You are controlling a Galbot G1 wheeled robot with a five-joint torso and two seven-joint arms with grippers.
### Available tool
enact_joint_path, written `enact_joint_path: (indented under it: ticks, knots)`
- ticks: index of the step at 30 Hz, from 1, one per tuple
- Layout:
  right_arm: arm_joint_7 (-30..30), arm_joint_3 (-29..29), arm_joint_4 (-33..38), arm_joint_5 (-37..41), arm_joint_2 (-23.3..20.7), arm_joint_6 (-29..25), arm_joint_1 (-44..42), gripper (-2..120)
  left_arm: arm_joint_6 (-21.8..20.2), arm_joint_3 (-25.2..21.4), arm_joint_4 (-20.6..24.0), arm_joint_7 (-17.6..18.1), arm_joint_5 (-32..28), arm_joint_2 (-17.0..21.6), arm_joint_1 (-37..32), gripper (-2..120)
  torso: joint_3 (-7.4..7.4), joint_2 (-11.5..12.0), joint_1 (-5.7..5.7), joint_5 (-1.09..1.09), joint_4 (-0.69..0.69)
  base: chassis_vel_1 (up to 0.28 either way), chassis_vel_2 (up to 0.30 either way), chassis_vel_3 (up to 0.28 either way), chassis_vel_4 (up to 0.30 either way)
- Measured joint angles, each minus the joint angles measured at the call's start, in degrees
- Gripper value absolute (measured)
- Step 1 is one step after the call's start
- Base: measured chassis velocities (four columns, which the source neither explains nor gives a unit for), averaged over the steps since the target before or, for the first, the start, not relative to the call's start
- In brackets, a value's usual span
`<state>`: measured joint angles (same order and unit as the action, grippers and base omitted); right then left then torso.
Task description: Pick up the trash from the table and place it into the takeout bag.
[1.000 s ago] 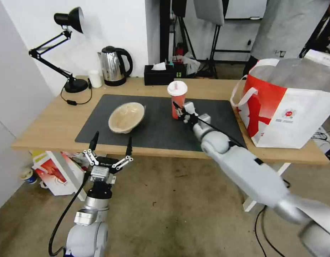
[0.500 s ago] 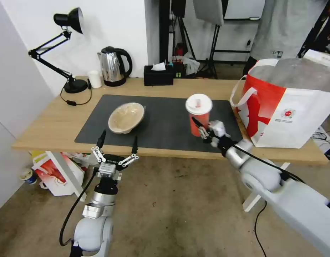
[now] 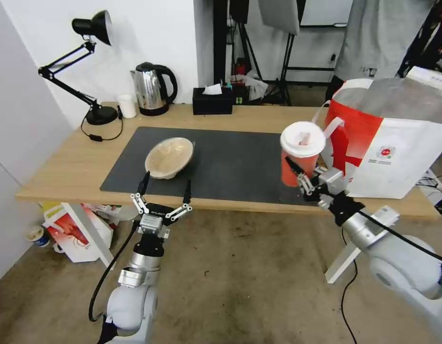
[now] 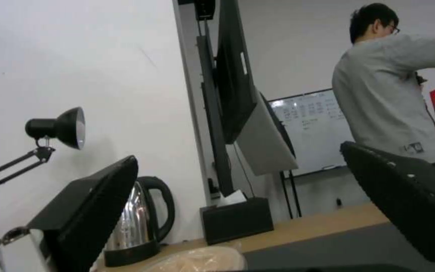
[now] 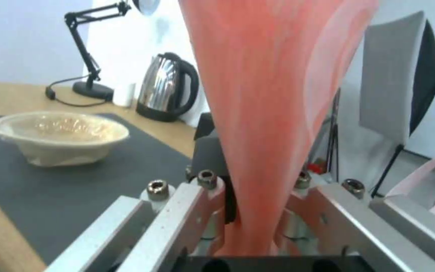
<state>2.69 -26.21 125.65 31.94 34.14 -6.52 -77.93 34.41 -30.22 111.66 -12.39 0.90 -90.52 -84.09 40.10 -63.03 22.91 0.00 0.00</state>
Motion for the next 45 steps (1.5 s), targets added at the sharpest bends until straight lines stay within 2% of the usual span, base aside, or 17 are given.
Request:
enact_joint_path:
  ticks: [7,19,23,30,34,41,42,43,45]
  knots:
    - [0.3,-0.8,0.7,1.7,-1.5,0.6,2.6,6,0.0,-0.1,0.0,0.0,-0.7,0.5,0.0,100,0.01,0.0,0.01,0.01,0.00,0.000,0.000,0.000,0.000]
    - [0.6,-9.7,-0.4,10.8,-9.6,2.5,5.4,6,0.3,-0.1,0.1,0.0,-0.9,0.4,-0.2,100,0.00,0.0,0.01,0.01,0.00,0.000,0.000,0.000,0.000]
    - [0.6,-13.3,-2.7,14.6,-12.8,2.5,5.9,6,0.3,0.2,0.3,-0.1,-0.7,0.1,-0.3,100,0.00,0.0,0.01,0.00,-0.01,0.000,0.000,0.000,0.000]
    - [0.3,-15.1,-8.1,17.5,-16.1,2.6,8.2,6,0.4,0.8,0.3,-0.3,-0.1,-0.4,-0.5,100,0.01,0.0,0.01,0.01,-0.01,0.000,0.000,0.000,0.000]
    - [0.2,-14.9,-10.8,18.4,-17.5,2.6,10.5,6,0.4,1.0,0.3,-0.4,0.2,-0.5,-0.6,100,0.01,0.0,0.01,0.01,-0.01,0.000,0.000,0.000,0.000]
    - [-0.1,-8.9,-16.4,18.6,-18.4,2.7,20.0,6,0.4,1.1,0.4,-0.6,0.3,-0.4,-0.5,100,0.01,0.0,0.02,0.00,0.00,0.000,0.000,0.000,0.000]
    - [-0.2,-7.1,-17.7,18.6,-18.4,2.9,22.3,6,0.4,1.2,0.4,-0.6,0.3,-0.4,-0.4,100,0.01,0.0,0.01,0.00,0.00,0.000,0.000,0.000,0.000]
    - [-0.3,-1.5,-20.2,18.0,-17.5,3.1,27.6,6,0.4,1.3,0.4,-0.7,0.3,-0.5,-0.3,100,0.01,0.0,0.02,0.00,-0.01,0.000,0.000,0.000,0.000]
    - [-0.3,-0.3,-20.7,17.7,-17.2,3.2,28.5,6,0.4,1.3,0.3,-0.7,0.3,-0.4,-0.3,100,0.01,0.0,0.02,0.00,0.00,0.000,0.000,0.000,0.000]
